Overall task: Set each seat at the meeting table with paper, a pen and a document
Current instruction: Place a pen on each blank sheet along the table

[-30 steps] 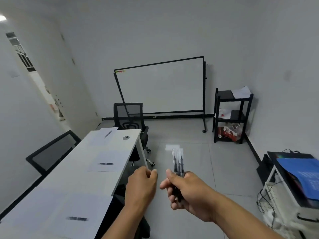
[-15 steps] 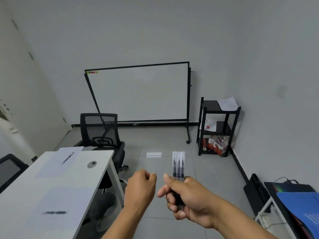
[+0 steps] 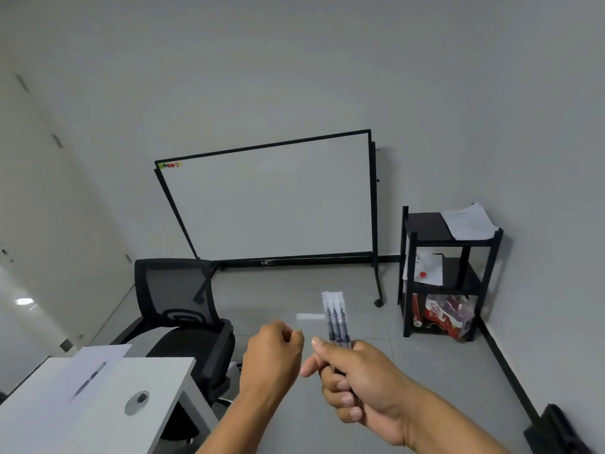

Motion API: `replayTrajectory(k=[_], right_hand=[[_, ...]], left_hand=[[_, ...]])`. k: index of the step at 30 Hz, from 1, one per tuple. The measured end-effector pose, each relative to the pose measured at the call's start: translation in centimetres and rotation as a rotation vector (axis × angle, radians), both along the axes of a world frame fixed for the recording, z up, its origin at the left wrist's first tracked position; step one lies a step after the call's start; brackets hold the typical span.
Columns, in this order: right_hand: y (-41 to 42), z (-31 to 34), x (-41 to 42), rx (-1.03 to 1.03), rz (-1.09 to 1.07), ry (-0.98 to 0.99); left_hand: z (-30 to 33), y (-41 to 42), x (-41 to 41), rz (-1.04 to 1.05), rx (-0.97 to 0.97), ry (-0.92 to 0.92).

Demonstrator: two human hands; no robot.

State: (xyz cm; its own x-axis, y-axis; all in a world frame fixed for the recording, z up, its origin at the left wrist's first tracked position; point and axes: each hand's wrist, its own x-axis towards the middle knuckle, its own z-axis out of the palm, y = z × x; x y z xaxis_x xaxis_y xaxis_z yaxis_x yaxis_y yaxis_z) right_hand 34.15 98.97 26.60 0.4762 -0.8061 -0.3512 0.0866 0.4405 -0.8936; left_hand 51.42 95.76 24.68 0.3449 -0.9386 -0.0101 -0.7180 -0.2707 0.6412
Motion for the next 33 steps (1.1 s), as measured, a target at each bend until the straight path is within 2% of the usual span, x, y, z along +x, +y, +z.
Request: replayTrajectory(k=[4,9,14,23,33], right_hand=[[-9.1,0.6,-1.2,0.000,0.002,0.002],[-19.6,2.4,-1.2,-0.017,0.023,0.003],[-29.7,2.6,0.9,-0.049,0.075,0.038],[-49.7,2.3,9.1,-0.075,0.024,0.100],[-68.4,6.2,17.9,-0.134,0.004,0.100]], left_hand=[[1.5,-7.4,-1.3,0.050,-0.001,-0.034],[4.4,-16.1,-1.5,0.116,-0.036,-0.018],[4.6,-25.1,0.0,0.127,-0.056,0.031],[2.9,-45.0,8.0,0.118,-0.103,0.128],[6.8,-62.8,18.1,0.159,-0.161,0.178]])
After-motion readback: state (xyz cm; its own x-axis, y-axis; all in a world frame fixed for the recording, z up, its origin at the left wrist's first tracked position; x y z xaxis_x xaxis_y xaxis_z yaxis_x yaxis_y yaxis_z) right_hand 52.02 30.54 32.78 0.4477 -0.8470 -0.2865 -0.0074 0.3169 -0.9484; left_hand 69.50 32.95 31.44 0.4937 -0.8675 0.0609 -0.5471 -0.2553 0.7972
